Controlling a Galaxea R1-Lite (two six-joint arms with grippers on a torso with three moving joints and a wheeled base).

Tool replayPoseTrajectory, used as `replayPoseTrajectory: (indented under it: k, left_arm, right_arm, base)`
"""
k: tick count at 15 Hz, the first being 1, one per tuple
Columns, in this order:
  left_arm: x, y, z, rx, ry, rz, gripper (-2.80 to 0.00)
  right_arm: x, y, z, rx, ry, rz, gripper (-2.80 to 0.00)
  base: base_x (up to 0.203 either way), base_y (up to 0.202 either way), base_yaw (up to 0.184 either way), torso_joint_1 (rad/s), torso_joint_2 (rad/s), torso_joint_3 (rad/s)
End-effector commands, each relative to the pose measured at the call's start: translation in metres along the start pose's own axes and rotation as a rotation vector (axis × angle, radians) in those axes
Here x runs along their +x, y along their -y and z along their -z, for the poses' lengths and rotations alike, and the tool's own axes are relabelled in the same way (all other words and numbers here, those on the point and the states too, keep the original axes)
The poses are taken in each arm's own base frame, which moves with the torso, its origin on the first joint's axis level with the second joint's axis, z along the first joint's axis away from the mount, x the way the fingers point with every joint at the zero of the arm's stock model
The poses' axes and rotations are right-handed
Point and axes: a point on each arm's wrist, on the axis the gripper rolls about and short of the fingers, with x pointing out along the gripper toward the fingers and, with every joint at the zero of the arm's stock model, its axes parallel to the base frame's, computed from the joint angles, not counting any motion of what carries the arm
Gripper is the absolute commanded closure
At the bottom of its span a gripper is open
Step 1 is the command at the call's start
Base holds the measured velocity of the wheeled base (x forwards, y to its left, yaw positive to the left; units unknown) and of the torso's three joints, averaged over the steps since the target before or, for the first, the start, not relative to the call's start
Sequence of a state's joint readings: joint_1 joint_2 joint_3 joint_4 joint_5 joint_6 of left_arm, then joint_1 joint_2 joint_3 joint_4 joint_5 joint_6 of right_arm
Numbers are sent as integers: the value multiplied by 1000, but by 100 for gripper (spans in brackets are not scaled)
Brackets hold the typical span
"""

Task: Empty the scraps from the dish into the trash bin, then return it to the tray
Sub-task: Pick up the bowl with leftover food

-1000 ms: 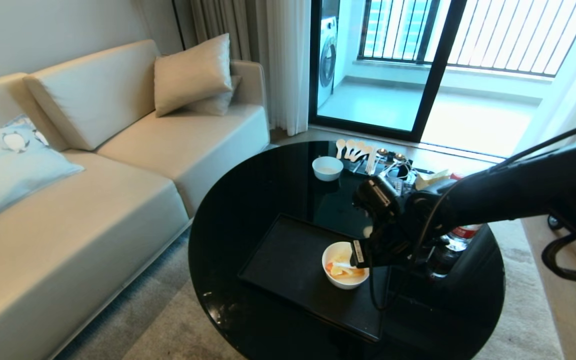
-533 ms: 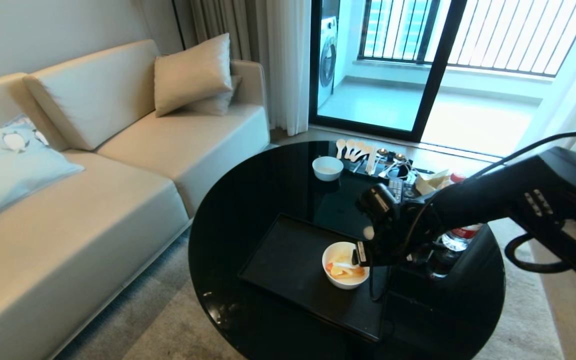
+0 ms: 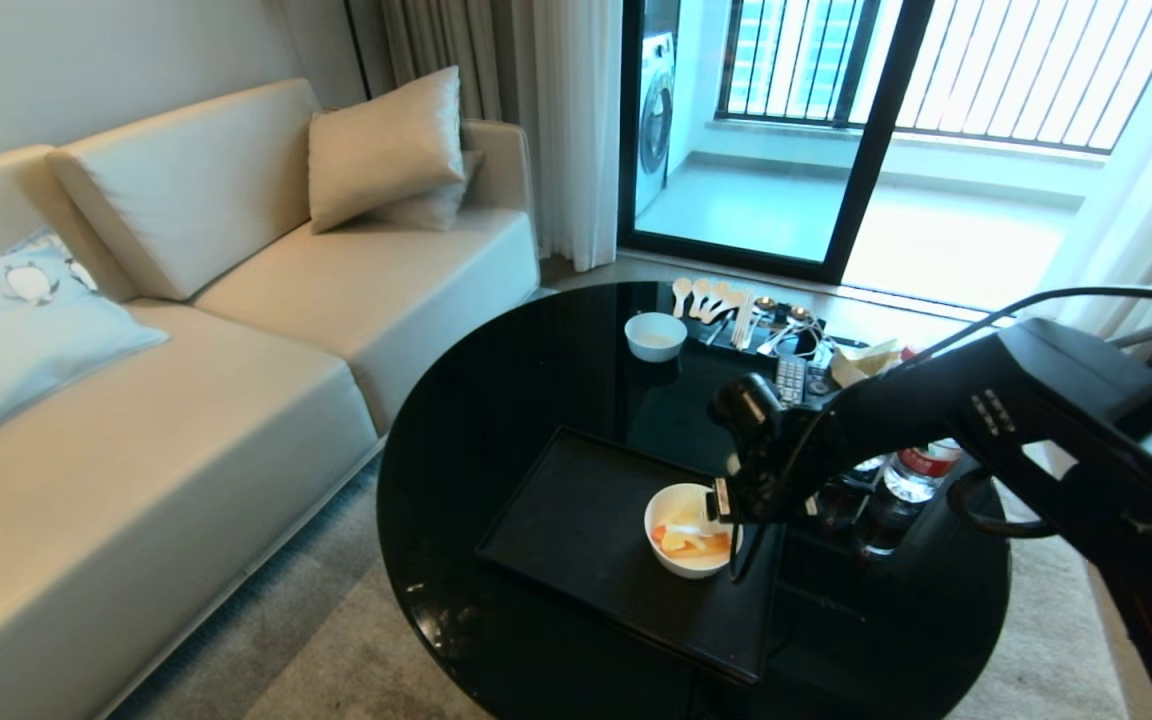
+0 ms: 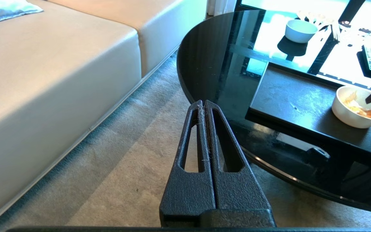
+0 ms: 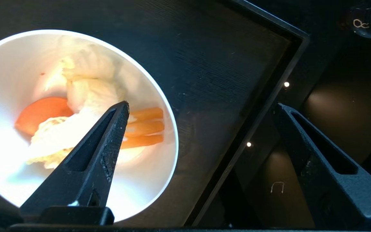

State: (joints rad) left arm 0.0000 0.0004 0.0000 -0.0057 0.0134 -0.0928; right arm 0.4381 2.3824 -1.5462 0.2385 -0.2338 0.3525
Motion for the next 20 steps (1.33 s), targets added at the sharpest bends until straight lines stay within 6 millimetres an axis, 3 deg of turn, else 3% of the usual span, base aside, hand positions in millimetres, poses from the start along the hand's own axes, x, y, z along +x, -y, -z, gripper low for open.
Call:
replayPoseTrajectory:
  k: [1,12,13,20]
  left_arm:
    - [0,0,0,-1,1,0,0]
    - [0,0,0,-1,1,0,0]
    - [0,0,0,-1,1,0,0]
    - [0,0,0,-1,1,0,0]
  right_arm:
    - [12,2,1,4,-12,13,-280]
    - [25,0,7,2,-27,20,-280]
    - [25,1,7,2,-28,20,0]
    - [27,1,11,-6,-45,26,0]
  base:
    - [0,0,0,0,0,0]
    - [0,0,0,0,0,0]
    - [0,0,0,0,0,0]
    - [0,0,0,0,0,0]
